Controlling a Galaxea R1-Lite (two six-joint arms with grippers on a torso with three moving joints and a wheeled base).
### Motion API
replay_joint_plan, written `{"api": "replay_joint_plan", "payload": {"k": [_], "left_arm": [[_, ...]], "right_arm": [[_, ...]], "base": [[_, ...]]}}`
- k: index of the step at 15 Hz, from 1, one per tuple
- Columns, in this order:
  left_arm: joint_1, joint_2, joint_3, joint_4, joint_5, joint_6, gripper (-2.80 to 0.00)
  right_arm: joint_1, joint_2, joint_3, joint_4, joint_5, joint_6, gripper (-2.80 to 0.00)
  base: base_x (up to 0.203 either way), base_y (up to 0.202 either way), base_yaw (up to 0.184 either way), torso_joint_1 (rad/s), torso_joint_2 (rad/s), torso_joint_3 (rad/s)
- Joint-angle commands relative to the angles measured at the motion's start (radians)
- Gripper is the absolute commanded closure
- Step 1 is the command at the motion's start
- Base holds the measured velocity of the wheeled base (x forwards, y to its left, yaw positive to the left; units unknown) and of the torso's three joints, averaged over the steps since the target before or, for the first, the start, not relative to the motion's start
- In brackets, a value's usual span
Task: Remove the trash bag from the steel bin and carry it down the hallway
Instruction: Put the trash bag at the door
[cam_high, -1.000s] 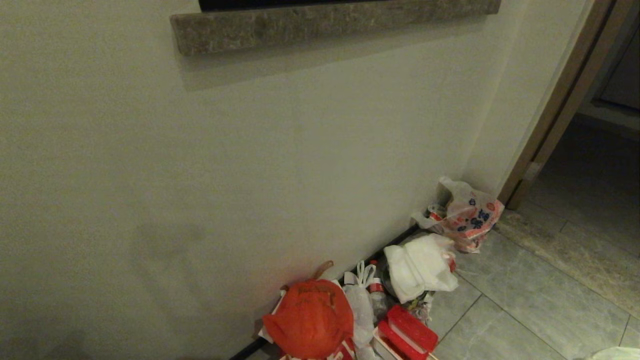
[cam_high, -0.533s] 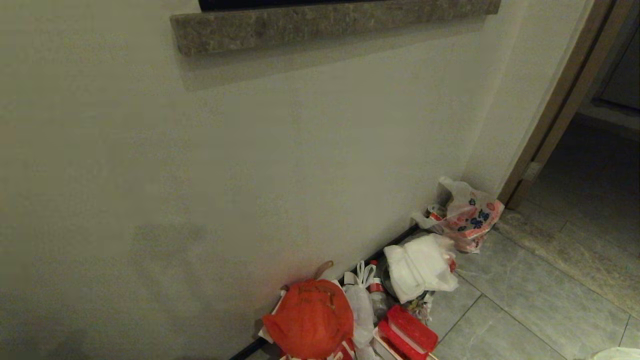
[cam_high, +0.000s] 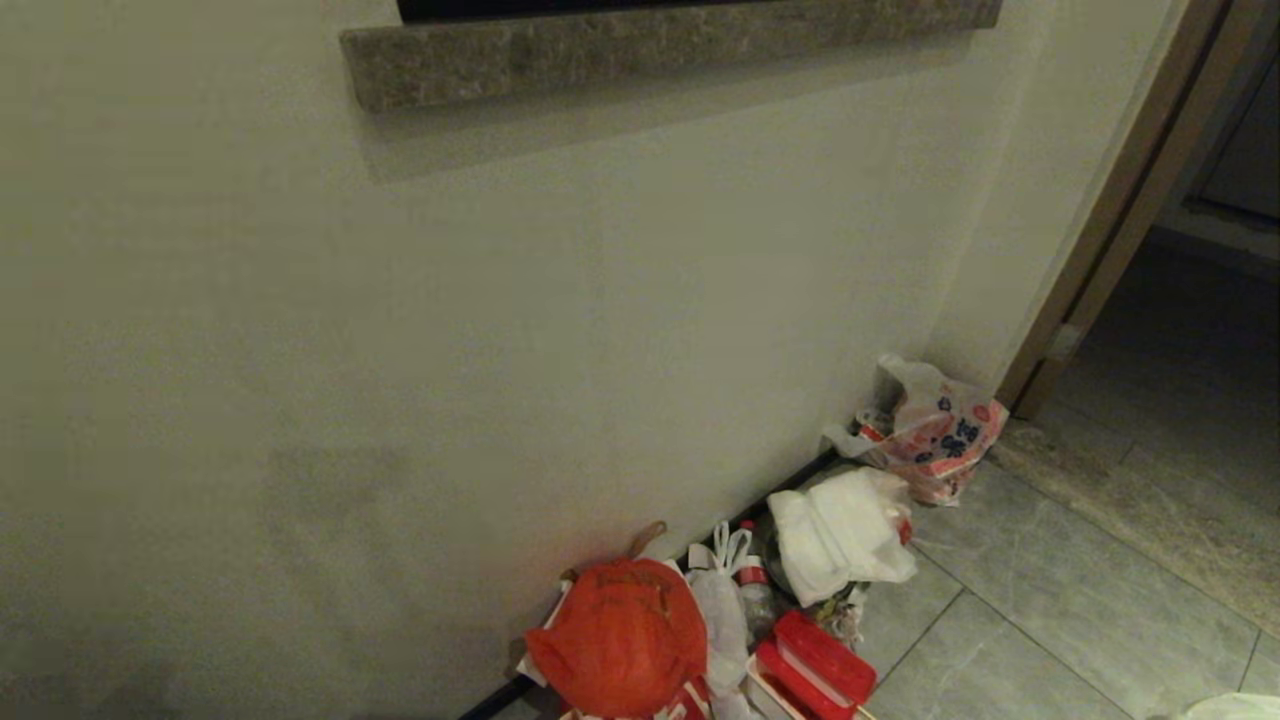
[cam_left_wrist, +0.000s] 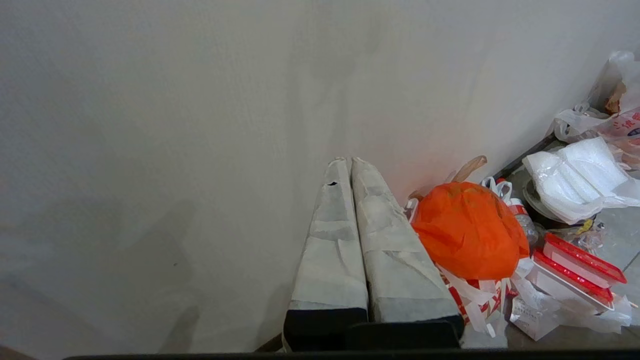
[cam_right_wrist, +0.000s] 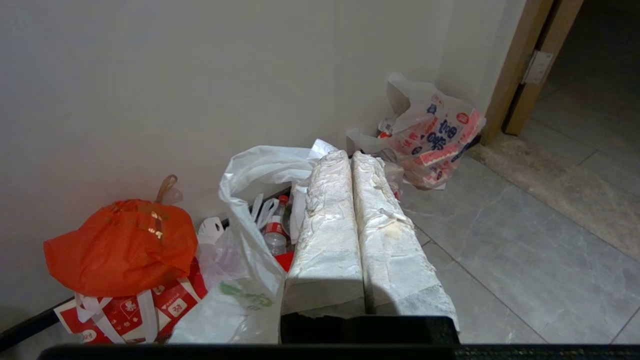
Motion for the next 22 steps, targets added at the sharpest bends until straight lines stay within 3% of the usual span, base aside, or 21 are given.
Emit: {"api": "replay_joint_plan", "payload": {"k": [1, 22], "left_arm": [[0.0, 0.001, 0.0, 0.0, 0.0, 0.0, 0.0], [0.0, 0.0, 0.0, 0.0, 0.0, 0.0, 0.0]], "right_arm": [[0.0, 0.0, 0.025, -0.001, 0.0, -0.001, 0.0], [0.0, 0.0, 0.025, -0.001, 0.0, 0.0, 0.0]], "base": [[0.0, 0.0, 0.0, 0.0, 0.0, 0.0], [0.0, 0.0, 0.0, 0.0, 0.0, 0.0]]}}
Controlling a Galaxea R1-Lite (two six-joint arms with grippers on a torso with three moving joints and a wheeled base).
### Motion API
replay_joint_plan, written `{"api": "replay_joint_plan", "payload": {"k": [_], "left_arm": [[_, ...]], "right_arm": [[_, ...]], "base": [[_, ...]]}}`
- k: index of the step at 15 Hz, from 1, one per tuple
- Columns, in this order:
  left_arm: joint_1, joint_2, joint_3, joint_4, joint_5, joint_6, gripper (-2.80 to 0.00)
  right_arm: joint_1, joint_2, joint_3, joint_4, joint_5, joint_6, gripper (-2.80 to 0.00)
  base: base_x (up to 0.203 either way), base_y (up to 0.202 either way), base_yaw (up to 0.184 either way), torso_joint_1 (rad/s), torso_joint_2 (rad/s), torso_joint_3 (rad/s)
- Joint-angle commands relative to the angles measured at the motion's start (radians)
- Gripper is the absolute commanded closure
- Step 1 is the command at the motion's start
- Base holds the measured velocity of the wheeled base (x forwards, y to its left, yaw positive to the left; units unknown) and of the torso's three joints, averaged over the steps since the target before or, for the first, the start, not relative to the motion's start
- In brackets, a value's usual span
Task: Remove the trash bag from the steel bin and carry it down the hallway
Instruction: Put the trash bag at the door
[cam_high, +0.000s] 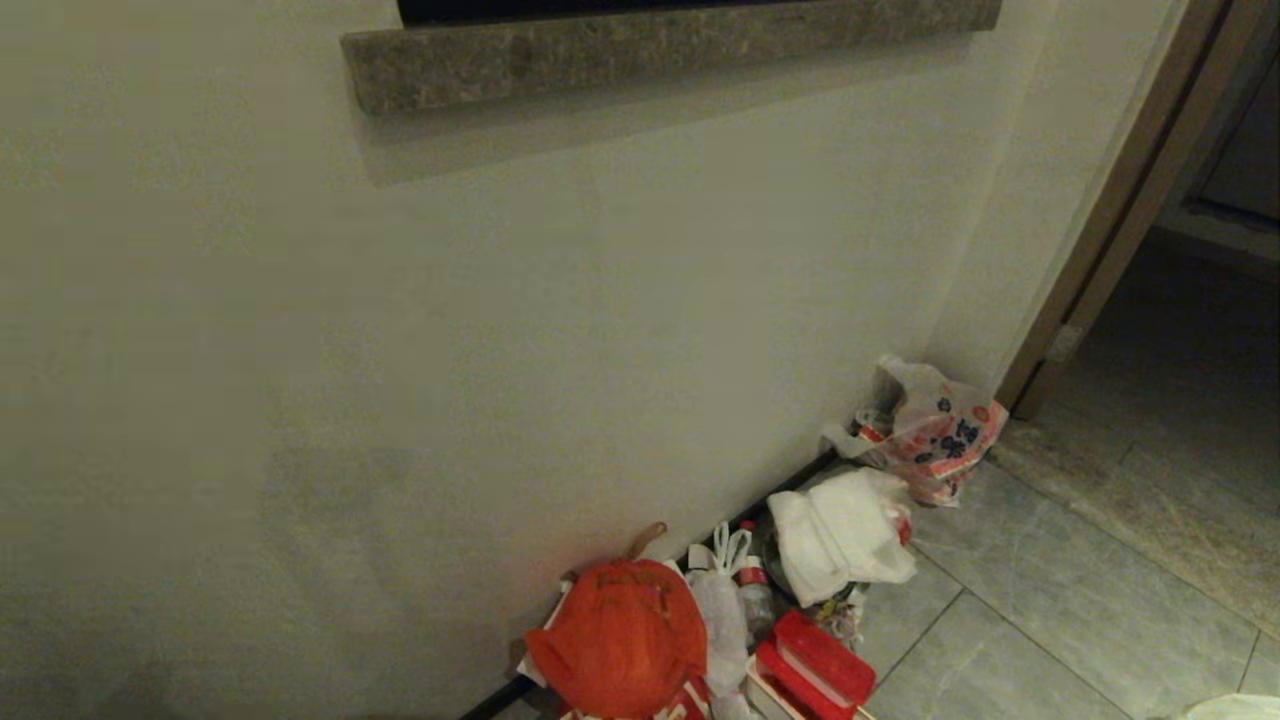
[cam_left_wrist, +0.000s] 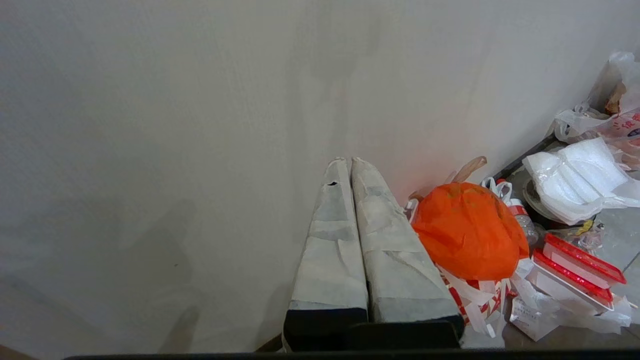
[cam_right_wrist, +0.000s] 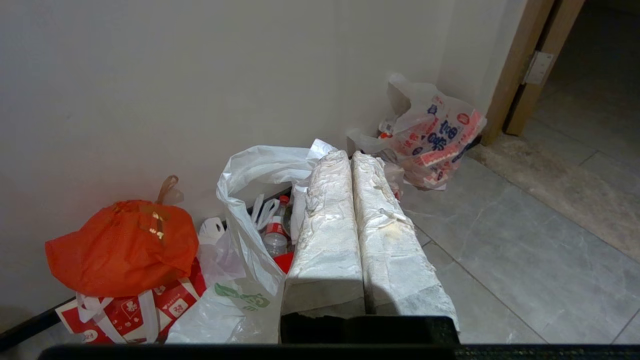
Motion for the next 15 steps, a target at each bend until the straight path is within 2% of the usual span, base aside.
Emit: {"api": "replay_joint_plan", "payload": {"k": [1, 15], "left_arm": [[0.0, 0.0, 0.0, 0.0, 0.0, 0.0, 0.0], [0.0, 0.0, 0.0, 0.0, 0.0, 0.0, 0.0]], "right_arm": [[0.0, 0.0, 0.025, -0.001, 0.0, -0.001, 0.0], [0.0, 0.0, 0.025, -0.001, 0.0, -0.001, 0.0]], "base": [[0.0, 0.0, 0.0, 0.0, 0.0, 0.0], [0.0, 0.0, 0.0, 0.0, 0.0, 0.0]]}}
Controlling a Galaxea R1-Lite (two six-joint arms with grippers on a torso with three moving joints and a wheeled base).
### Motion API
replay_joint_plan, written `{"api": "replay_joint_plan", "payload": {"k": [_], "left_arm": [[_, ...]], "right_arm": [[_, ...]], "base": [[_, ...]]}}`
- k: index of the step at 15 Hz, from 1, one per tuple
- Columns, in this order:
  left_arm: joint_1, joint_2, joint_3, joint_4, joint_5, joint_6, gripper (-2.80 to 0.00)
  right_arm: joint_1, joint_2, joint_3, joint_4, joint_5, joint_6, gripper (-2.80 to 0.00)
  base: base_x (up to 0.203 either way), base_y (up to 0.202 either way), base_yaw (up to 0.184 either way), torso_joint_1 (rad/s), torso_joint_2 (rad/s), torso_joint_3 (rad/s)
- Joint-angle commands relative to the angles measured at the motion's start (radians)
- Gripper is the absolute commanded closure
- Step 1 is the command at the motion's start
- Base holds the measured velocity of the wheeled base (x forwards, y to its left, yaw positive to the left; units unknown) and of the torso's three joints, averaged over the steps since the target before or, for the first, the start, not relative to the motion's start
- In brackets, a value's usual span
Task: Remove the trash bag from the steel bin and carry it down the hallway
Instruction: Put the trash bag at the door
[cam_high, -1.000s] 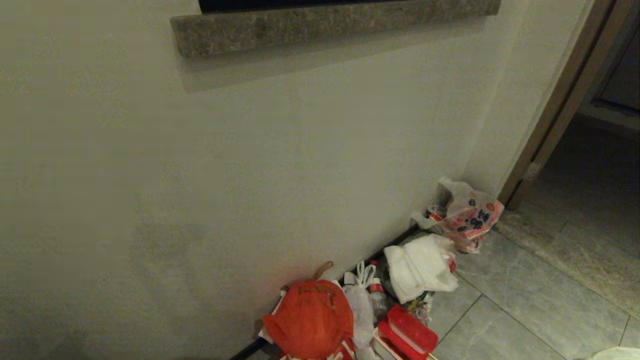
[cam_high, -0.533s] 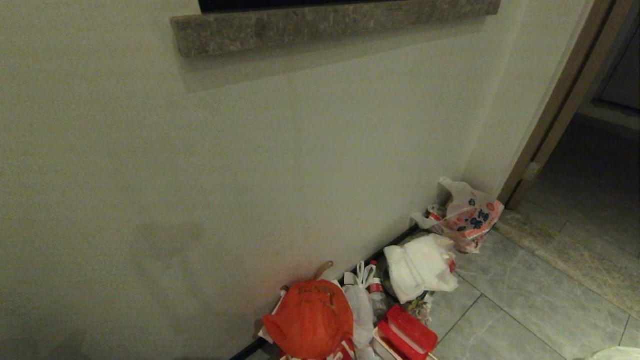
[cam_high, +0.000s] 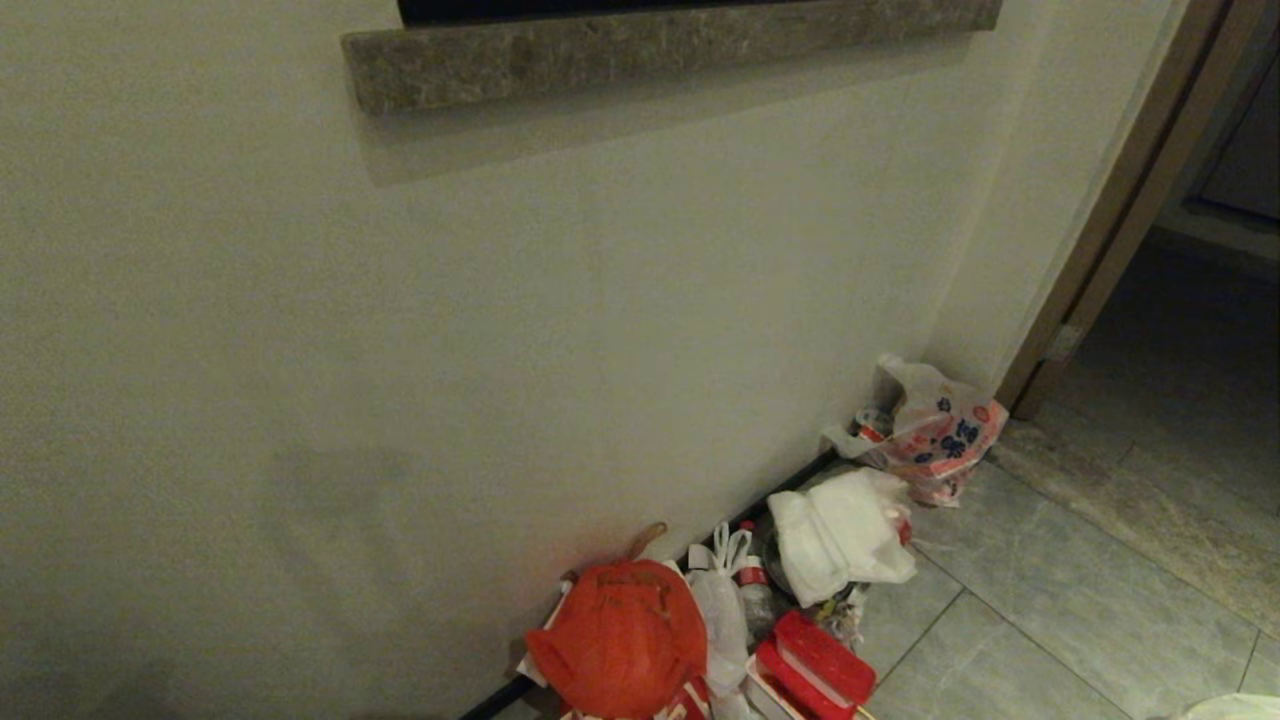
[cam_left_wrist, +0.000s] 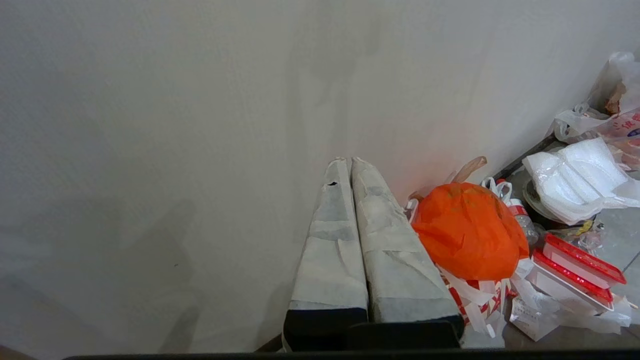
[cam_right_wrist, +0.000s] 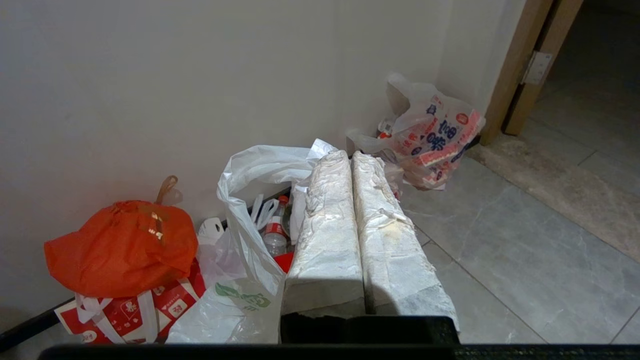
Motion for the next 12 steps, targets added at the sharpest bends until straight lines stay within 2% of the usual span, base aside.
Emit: {"api": "replay_joint_plan", "payload": {"k": [1, 12], "left_arm": [[0.0, 0.0, 0.0, 0.0, 0.0, 0.0, 0.0], [0.0, 0.0, 0.0, 0.0, 0.0, 0.0, 0.0]], "right_arm": [[0.0, 0.0, 0.025, -0.001, 0.0, 0.0, 0.0], [0.0, 0.0, 0.025, -0.001, 0.0, 0.0, 0.0]], "base": [[0.0, 0.0, 0.0, 0.0, 0.0, 0.0], [0.0, 0.0, 0.0, 0.0, 0.0, 0.0]]}}
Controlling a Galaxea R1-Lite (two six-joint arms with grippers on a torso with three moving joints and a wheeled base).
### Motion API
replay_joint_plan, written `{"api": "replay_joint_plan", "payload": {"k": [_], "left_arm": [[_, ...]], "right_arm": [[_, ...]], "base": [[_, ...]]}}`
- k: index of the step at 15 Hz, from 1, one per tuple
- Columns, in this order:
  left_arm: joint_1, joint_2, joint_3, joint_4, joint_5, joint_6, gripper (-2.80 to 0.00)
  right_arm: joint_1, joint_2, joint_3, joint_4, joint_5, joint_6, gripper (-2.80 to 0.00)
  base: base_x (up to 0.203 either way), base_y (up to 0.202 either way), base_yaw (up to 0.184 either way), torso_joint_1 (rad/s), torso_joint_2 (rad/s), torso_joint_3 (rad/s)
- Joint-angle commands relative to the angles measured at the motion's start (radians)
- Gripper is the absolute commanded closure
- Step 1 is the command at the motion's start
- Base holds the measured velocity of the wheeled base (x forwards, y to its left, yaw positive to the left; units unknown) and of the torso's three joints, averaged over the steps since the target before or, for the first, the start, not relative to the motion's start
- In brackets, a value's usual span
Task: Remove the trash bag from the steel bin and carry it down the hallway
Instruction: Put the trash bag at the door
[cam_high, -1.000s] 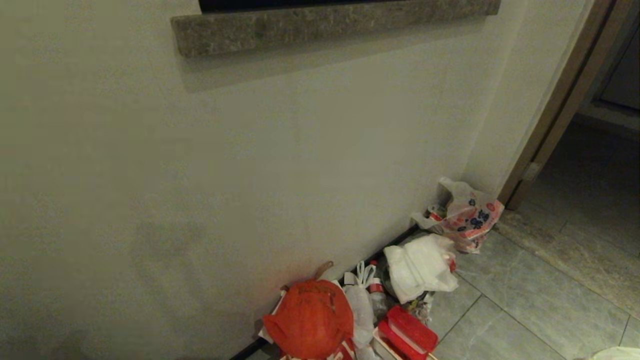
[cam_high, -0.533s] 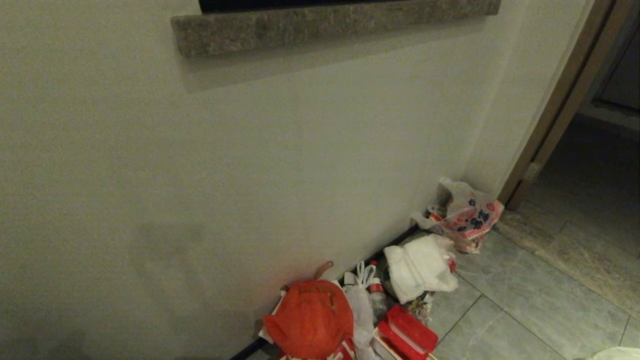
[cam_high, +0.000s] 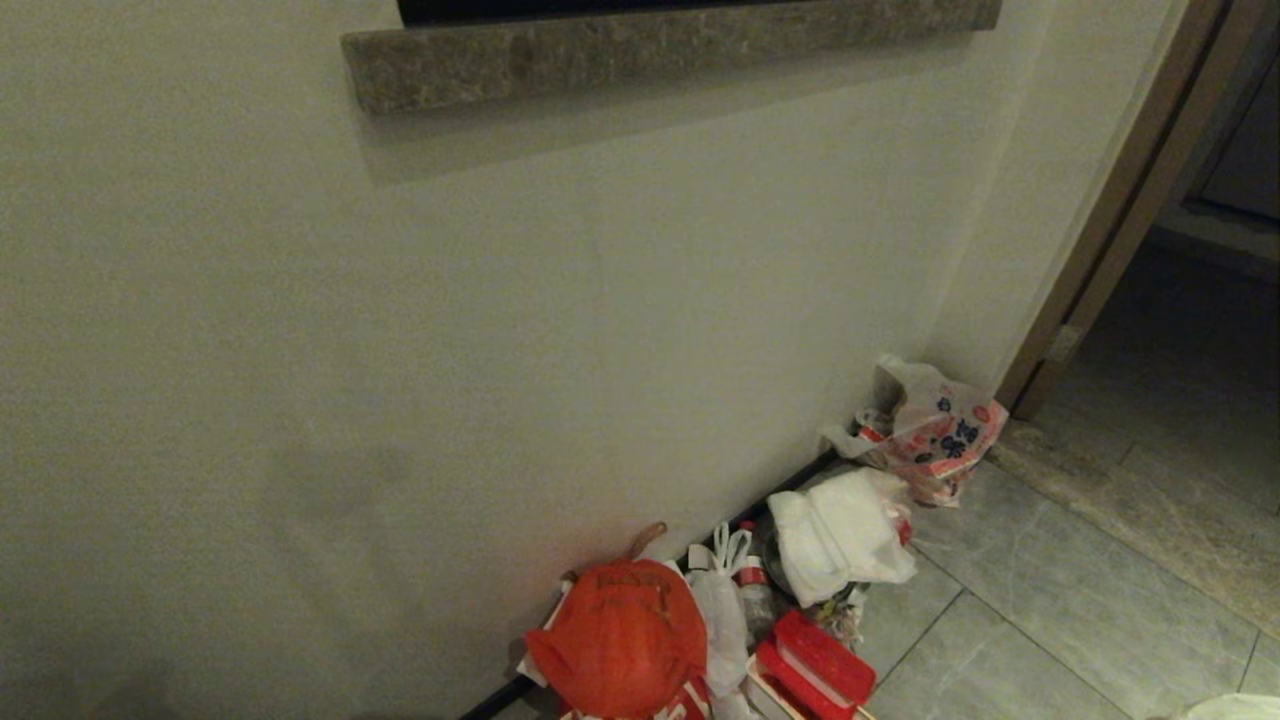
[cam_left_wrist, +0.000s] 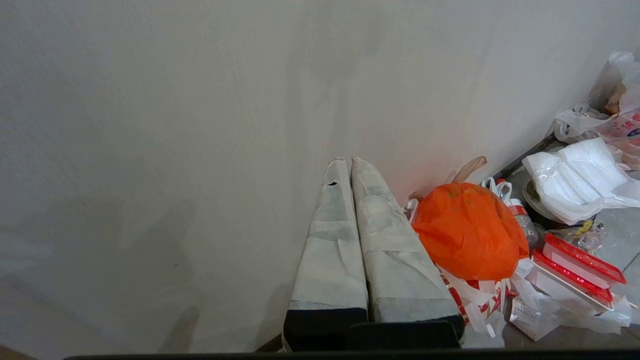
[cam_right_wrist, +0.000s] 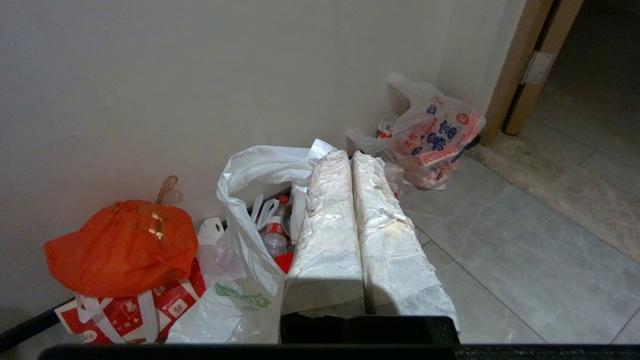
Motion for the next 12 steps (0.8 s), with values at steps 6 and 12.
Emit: {"api": "replay_joint_plan", "payload": {"k": [6, 12], "left_arm": [[0.0, 0.0, 0.0, 0.0, 0.0, 0.0, 0.0], [0.0, 0.0, 0.0, 0.0, 0.0, 0.0, 0.0]], "right_arm": [[0.0, 0.0, 0.025, -0.001, 0.0, -0.001, 0.0], [0.0, 0.0, 0.025, -0.001, 0.0, -0.001, 0.0]], "base": [[0.0, 0.0, 0.0, 0.0, 0.0, 0.0], [0.0, 0.0, 0.0, 0.0, 0.0, 0.0]]}}
